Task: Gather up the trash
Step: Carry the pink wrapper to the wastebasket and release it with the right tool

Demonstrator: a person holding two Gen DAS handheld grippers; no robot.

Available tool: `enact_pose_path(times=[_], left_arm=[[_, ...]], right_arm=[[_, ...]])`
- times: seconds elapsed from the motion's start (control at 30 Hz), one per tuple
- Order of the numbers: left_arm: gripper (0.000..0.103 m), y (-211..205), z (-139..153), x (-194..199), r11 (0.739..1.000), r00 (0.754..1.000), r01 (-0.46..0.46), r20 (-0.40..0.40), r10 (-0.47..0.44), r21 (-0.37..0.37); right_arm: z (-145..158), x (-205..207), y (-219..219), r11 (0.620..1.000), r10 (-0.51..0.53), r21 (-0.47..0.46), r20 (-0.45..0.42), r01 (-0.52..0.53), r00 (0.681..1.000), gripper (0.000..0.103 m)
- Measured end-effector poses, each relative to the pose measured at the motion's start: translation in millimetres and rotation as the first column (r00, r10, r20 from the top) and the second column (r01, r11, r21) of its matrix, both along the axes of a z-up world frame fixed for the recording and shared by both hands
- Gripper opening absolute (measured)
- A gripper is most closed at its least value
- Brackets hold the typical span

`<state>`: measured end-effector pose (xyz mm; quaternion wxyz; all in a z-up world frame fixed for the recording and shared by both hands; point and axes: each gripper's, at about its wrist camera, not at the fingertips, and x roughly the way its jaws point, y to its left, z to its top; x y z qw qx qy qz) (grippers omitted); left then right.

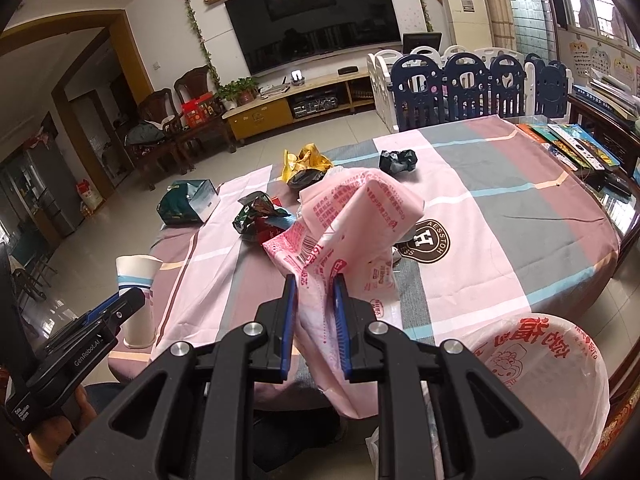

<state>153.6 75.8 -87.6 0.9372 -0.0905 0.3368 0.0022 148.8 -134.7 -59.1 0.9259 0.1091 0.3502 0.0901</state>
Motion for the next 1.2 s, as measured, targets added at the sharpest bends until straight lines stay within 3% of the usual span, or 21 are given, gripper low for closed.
enact_pose_path(times=[0.23,0.43,0.6,0.77,0.83,0.9,0.97,1.03,1.13,1.17,1.2], left_arm=[[0.034,-0.4,3.8,-2.9,1.0,1.0,-0.006,0.005,0.006,-0.001],[0.034,-6.8,11.9,-10.0,1.0,1.0,0.02,0.016,-0.019,-0.012],[0.034,-26.1,17.6,-13.3,0.993,0.995,0.105,0.006,-0.104,-0.058],[0.034,-63.8,16.7,-12.7,0.971,0.975,0.219,-0.02,-0.222,-0.097],[0.034,-85.1,14.6,-14.7,0.951,0.956,0.285,-0.036,-0.291,-0.116],[0.034,-109.2,11.6,-17.2,0.933,0.934,0.346,-0.059,-0.353,-0.102],[0.034,-134.8,7.9,-21.4,0.914,0.911,0.4,-0.076,-0.404,-0.065],[0.034,-161.4,2.0,-26.7,0.879,0.874,0.473,-0.097,-0.477,-0.056],[0.035,-199.7,-11.4,-34.0,0.801,0.79,0.596,-0.136,-0.598,-0.055],[0.035,-212.6,-17.0,-36.9,0.765,0.752,0.641,-0.152,-0.642,-0.057],[0.035,-228.2,-24.4,-39.9,0.716,0.699,0.695,-0.172,-0.695,-0.07]], right_arm=[[7.5,-4.2,-16.2,1.0,-0.025,0.003,0.019,0.025,1.0,0.019],[12.2,-21.8,-56.7,0.997,-0.078,-0.019,0.006,0.078,0.997,0.019],[7.6,-47.8,-100.7,0.987,-0.151,-0.061,-0.022,0.15,0.988,0.019],[-27.0,-73.7,-141.1,0.975,-0.217,-0.081,-0.12,0.208,0.969,0.019],[-45.4,-78.6,-150.8,0.973,-0.229,-0.069,-0.18,0.22,0.957,0.02],[-65.9,-80.5,-159.1,0.973,-0.23,-0.045,-0.261,0.226,0.937,0.033],[-75.5,-82.9,-166.2,0.966,-0.249,-0.015,-0.3,0.257,0.921,0.058],[-75.9,-89.1,-182.2,0.948,-0.295,0.029,-0.295,0.317,0.909,0.063],[-69.0,-95.5,-203.2,0.923,-0.36,0.036,-0.272,0.383,0.892,0.063],[-66.0,-97.8,-210.3,0.914,-0.382,0.033,-0.263,0.404,0.886,0.063],[-63.0,-101.2,-219.2,0.9,-0.414,0.03,-0.251,0.435,0.875,0.063]])
